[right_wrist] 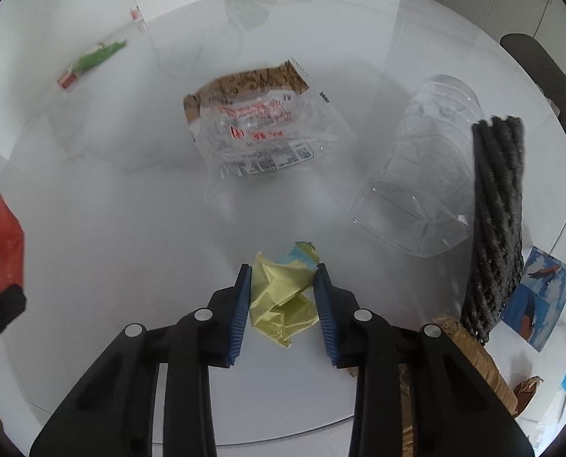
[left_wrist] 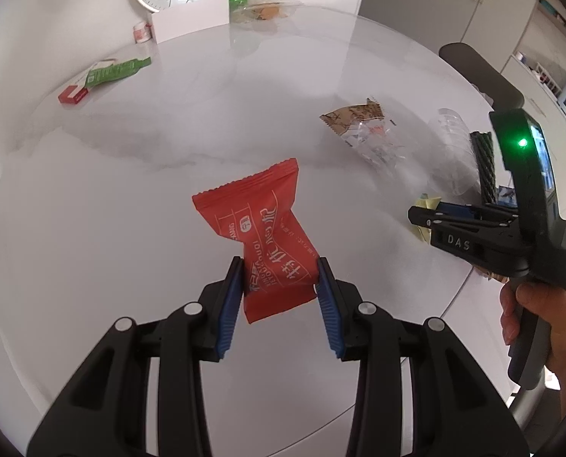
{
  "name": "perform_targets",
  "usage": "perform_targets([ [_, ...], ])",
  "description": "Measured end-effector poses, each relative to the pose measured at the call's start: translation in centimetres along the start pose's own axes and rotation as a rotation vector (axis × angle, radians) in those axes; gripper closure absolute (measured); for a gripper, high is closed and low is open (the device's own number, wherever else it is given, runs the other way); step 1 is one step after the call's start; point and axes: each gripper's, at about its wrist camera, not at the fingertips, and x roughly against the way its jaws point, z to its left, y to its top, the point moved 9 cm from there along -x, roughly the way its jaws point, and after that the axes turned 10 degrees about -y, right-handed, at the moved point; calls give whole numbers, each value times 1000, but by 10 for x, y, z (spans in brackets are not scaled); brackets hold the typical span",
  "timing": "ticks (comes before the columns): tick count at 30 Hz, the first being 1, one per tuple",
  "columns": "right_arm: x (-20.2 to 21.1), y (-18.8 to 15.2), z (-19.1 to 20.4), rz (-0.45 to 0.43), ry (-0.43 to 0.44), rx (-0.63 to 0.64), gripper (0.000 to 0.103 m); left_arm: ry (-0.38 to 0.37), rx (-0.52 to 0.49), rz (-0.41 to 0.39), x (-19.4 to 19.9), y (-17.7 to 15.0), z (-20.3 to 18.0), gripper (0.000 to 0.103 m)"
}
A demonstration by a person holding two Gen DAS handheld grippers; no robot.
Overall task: Collect trash
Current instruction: 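Carry both items to the wastebasket and open both tools to drop them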
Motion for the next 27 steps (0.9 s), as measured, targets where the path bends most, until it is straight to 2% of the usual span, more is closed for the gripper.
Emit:
perform_targets([
  [5,46,-8,-16,-54,88,-65,70,-25,-49,-7,14,-3,-24,65],
  [10,99,-35,-44,-106,83,-112,70,-78,-139,3,29,-11,-71,65],
  [16,149,-103,-87,-109,44,-198,69,-128,-267,30,39,-29,-138,65],
  [21,168,-166,-126,-79,-24,-270,69,-196,-382,57,42,-52,-204,65],
  [27,188,-246,-188,-48,-102,-418,69,-298,-529,99,41,-89,-293,65],
])
